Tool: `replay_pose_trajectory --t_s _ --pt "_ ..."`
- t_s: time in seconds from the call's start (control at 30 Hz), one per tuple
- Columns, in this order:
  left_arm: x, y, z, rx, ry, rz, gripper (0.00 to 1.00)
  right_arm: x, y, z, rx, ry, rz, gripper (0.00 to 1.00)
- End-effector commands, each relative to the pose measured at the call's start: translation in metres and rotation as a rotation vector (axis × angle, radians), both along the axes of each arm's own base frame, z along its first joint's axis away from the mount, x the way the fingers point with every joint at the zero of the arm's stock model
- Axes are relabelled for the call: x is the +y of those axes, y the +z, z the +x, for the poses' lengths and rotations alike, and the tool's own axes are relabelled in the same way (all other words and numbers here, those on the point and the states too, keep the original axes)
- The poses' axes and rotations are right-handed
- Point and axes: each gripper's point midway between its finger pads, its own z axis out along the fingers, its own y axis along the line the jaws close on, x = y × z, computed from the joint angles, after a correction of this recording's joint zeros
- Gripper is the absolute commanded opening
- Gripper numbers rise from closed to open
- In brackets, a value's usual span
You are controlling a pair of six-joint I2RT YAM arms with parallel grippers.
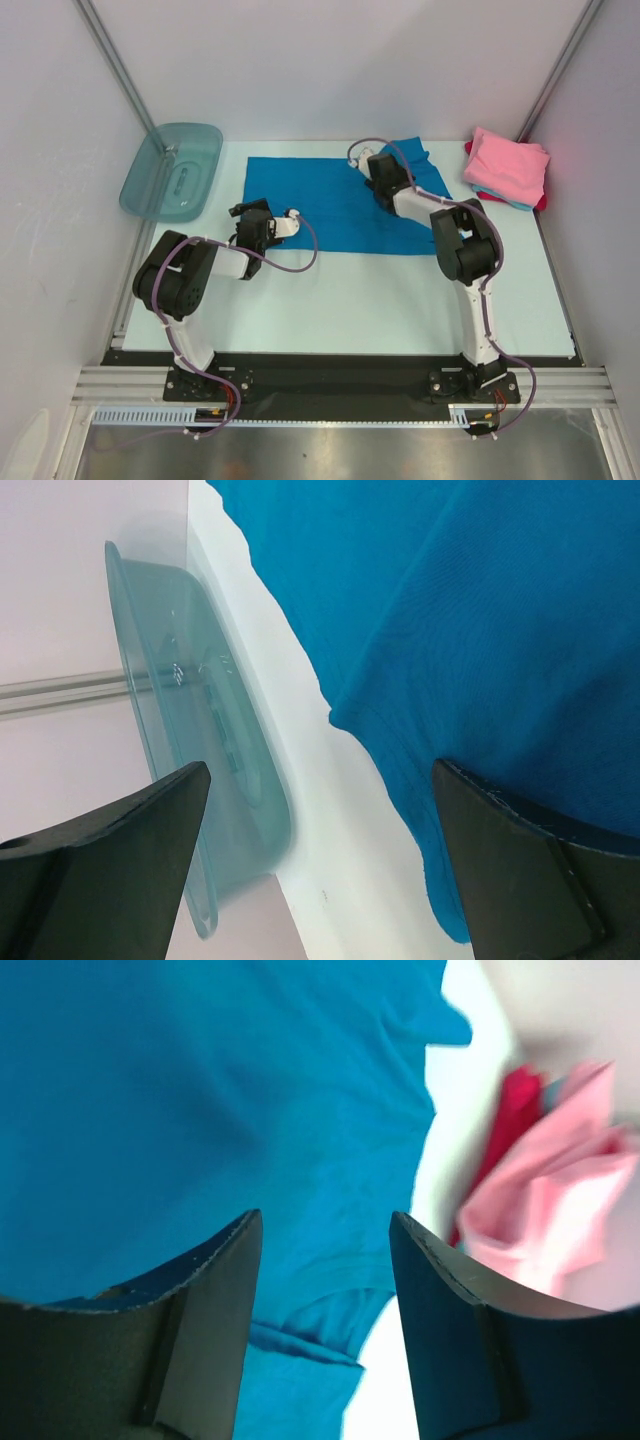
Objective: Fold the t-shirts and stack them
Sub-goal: Fold the tshirt
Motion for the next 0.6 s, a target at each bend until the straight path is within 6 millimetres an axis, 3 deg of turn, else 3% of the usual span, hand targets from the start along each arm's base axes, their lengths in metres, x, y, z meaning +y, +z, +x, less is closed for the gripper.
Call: replay_pose_trajectory --t_s 0.0,0.2,0.3,0.37,0.5,0.57 --pt "0.001 -0.013 -0.011 0.048 -0.007 0.022 1.0 -0.017 0.004 -0.016 0.142 -0.132 0.312 0.59" --pt "0.002 -0.014 -0.014 0.049 -0.007 0.027 1.0 -0.066 0.006 -0.035 0.253 -0.303 0.566 0.58" --pt "0.003 -0.015 -0.015 0.05 -0.005 0.026 1.0 -0.094 0.003 -0.054 0.334 -0.395 0.693 0.57" --pt "0.002 -0.016 -0.015 0.051 -0.004 0.022 1.0 -0.099 0.005 -0.059 0.364 -0.393 0.783 0.56" --pt "0.0 -0.018 -0.018 0.055 -0.009 0.022 1.0 -0.141 0.006 -0.067 0.368 -0.465 0.889 0.56" --pt "0.0 -0.018 -0.018 0.054 -0.01 0.028 1.0 -0.148 0.004 -0.07 0.381 -0.469 0.943 0.55"
